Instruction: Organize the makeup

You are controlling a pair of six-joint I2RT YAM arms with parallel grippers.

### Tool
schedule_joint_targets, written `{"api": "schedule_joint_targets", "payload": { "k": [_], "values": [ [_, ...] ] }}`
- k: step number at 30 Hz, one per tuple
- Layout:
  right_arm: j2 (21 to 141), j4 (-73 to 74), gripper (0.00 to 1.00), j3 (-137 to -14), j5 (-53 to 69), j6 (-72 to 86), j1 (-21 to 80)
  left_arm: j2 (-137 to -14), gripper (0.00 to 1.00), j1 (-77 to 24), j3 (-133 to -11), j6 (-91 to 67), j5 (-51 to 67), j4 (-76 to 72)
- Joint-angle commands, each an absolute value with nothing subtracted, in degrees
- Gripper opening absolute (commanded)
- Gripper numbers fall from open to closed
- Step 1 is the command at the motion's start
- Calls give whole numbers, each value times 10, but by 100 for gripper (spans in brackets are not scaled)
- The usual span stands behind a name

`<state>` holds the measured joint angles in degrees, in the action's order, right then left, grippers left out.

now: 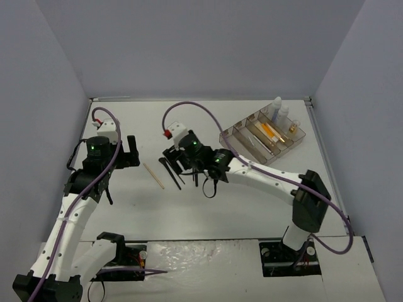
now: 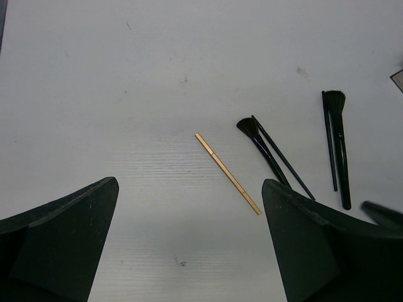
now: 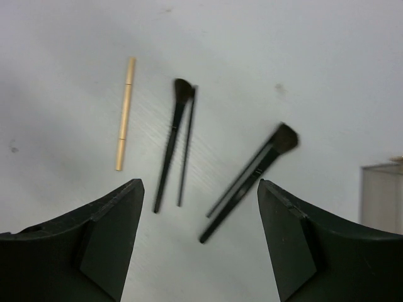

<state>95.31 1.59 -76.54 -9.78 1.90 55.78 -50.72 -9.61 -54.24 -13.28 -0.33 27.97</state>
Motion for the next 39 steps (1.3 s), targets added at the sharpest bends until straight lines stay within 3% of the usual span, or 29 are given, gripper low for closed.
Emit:
{"api": "schedule_joint_targets", "payload": {
  "k": [1, 15, 30, 33, 36, 39],
  "values": [
    [1046, -59, 69, -818, -123, 58, 603, -467, 97, -91, -545, -141, -40, 240],
    [1242, -105, 58, -946, -119, 61, 634, -406, 97, -87, -524, -148, -98, 220],
    [1308, -139, 38, -965, -115, 52, 634, -409, 97, -85, -525, -150, -103, 222],
    [1309, -143, 27, -952, -120, 54, 634, -412, 97, -85, -524, -150, -99, 222],
    [1298, -150, 6, -930, -128, 62, 634, -414, 97, -85, -524, -148, -95, 221],
    [1268, -158, 0, -898, -140, 65, 633, -413, 97, -85, -524, -148, -89, 219]
  ]
}}
